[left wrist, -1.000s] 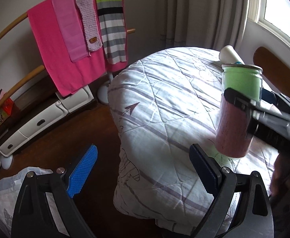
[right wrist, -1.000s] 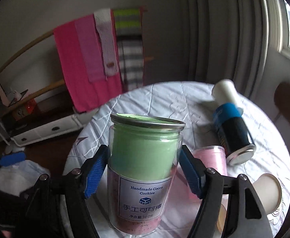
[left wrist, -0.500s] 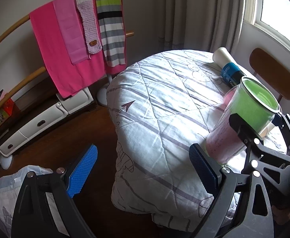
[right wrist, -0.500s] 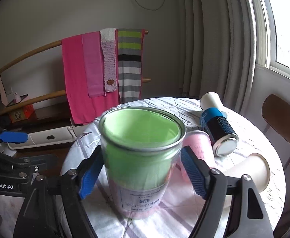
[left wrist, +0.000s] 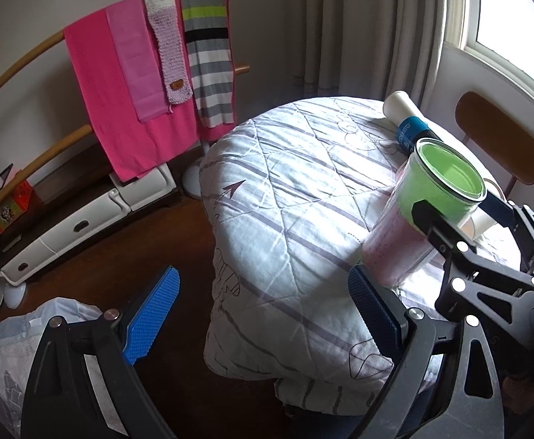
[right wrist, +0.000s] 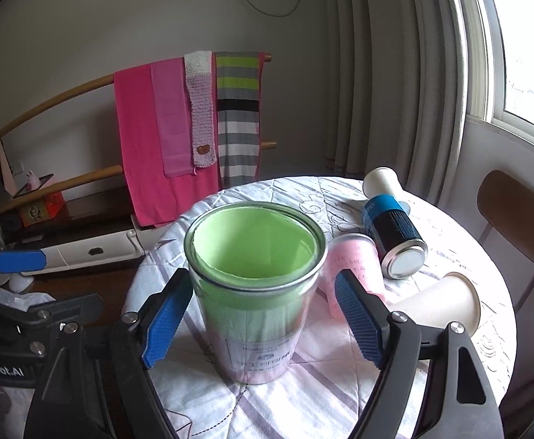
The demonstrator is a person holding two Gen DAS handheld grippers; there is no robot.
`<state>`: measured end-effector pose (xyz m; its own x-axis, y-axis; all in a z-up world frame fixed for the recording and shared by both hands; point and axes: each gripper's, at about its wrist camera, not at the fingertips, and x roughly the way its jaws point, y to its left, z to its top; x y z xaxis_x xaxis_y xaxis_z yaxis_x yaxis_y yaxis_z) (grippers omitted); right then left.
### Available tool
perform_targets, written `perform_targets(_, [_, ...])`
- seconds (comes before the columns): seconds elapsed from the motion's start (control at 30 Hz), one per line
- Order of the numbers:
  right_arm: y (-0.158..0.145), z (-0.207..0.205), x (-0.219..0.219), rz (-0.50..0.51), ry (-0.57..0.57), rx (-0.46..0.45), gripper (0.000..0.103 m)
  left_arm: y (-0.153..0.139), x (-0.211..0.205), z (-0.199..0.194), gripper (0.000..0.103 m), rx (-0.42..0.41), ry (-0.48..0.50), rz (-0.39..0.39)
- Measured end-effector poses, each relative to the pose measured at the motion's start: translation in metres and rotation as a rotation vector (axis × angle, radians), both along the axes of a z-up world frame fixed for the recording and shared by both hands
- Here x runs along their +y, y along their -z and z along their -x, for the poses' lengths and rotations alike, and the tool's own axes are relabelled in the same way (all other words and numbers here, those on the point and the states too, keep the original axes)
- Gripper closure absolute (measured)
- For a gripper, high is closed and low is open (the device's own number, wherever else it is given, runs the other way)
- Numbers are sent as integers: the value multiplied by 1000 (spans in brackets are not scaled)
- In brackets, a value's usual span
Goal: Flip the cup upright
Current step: 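Rotate the canister open end up with the right gripper and lower it onto the table, then open the right gripper and withdraw it from the upright canister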
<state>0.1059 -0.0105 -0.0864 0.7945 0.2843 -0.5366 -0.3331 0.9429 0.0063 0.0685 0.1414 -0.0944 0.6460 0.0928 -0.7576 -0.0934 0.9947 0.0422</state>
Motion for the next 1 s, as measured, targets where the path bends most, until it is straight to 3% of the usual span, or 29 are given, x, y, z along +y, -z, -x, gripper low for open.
perform_targets(0.6, [-13,26,-12,26,27,-4,21,-3,-7,16,8,-19,-8,9])
perform_targets(1.0, [-24,51,-35,49,64,-14,21,-12,-36,32,8,-47,39,-5])
